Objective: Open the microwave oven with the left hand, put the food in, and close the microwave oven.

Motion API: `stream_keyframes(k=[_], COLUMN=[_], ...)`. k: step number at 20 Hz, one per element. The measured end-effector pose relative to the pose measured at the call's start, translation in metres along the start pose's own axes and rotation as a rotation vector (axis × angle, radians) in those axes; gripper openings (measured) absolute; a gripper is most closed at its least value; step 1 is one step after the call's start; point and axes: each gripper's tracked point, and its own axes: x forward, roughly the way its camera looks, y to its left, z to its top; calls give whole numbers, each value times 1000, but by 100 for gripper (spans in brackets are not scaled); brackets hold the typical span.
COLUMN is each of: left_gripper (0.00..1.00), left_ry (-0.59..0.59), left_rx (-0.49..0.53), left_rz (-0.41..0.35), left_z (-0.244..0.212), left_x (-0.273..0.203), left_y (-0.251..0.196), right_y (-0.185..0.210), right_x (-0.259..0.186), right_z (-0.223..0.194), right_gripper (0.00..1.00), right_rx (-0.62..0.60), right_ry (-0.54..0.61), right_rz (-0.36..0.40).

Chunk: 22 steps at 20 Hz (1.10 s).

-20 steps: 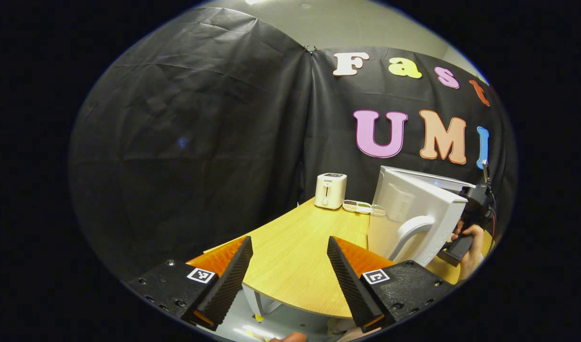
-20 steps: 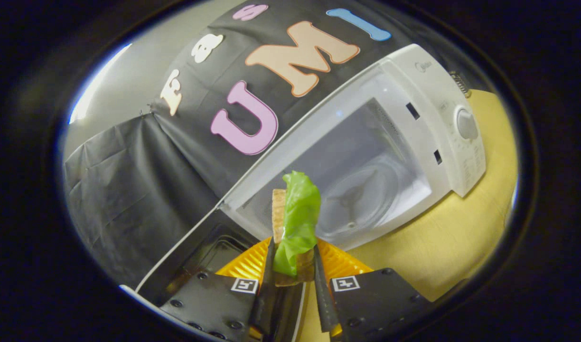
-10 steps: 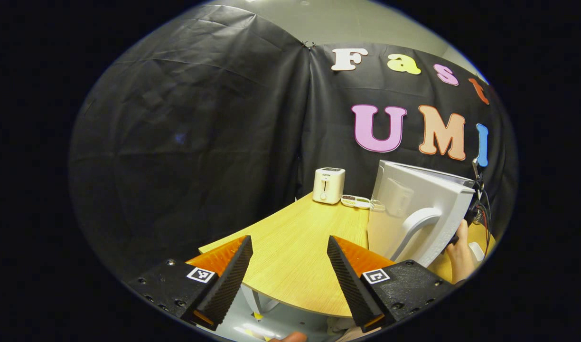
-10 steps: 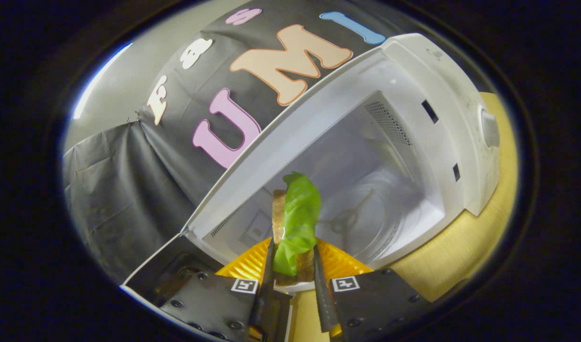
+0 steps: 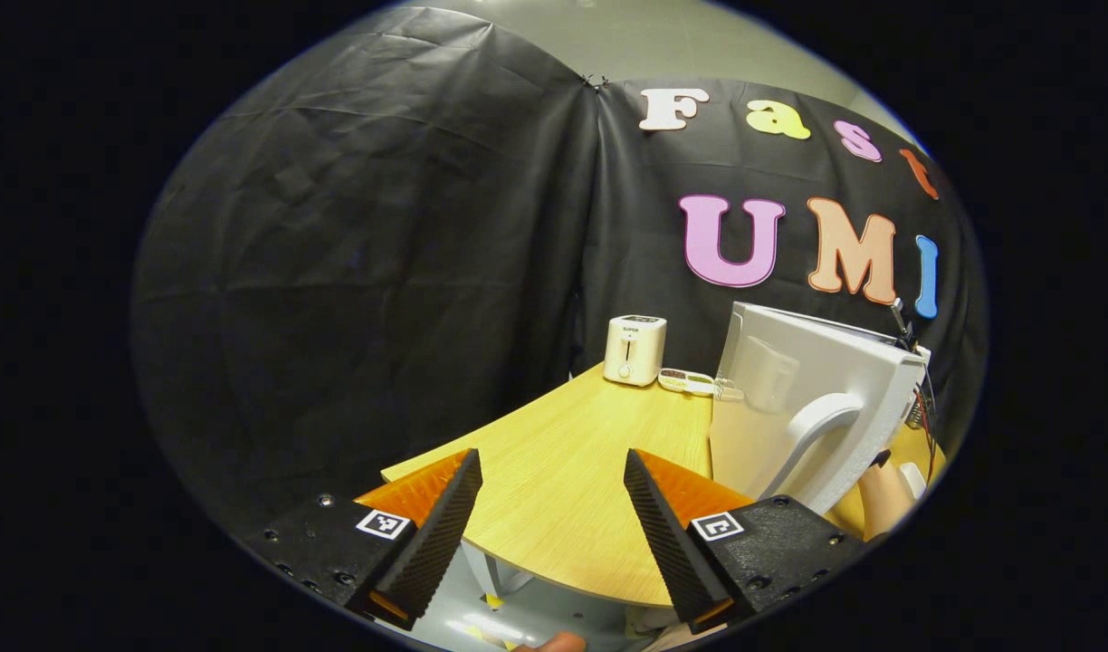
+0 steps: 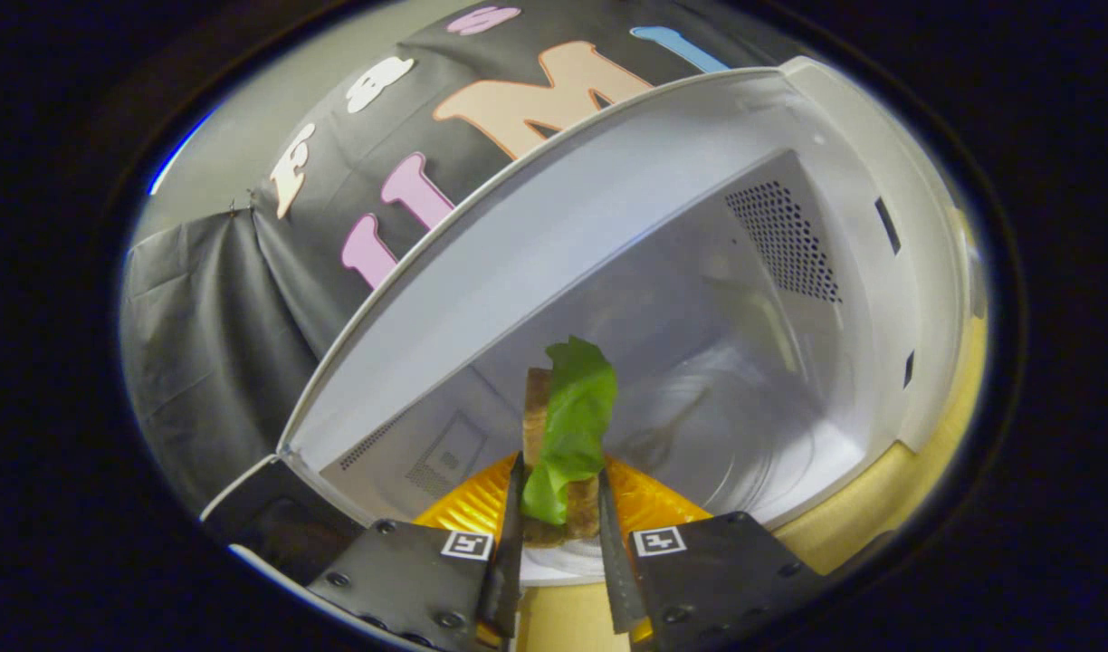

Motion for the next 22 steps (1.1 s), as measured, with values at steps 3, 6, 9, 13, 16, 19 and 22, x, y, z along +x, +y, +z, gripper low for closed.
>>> stream_keyframes(k=[3,6,9,13,16,19,22], left_gripper=[97,97,97,97,97,94,94], left_ry=[-13,-16,-17,-33,-60,-71,-82], left_rx=[10,6,11,22,28,33,40], left_rz=[-8,-14,-10,-7,-6,-7,-9], left_z=[5,5,7,12,20,23,27], left_x=[2,4,4,0,-2,-4,-4], left_y=[-3,-6,-6,-7,-8,-11,-10], right_y=[-15,-33,-40,-33,-23,-6,9], right_x=[6,10,3,-17,-43,-75,-113], right_z=[6,1,14,45,60,63,68], right_gripper=[40,58,79,91,99,99,99], right_rx=[-83,-194,-322,-418,-465,-515,-560], right_ry=[-16,13,-34,-106,-124,-120,-114], right_rz=[-63,-130,-173,-166,-140,-56,29])
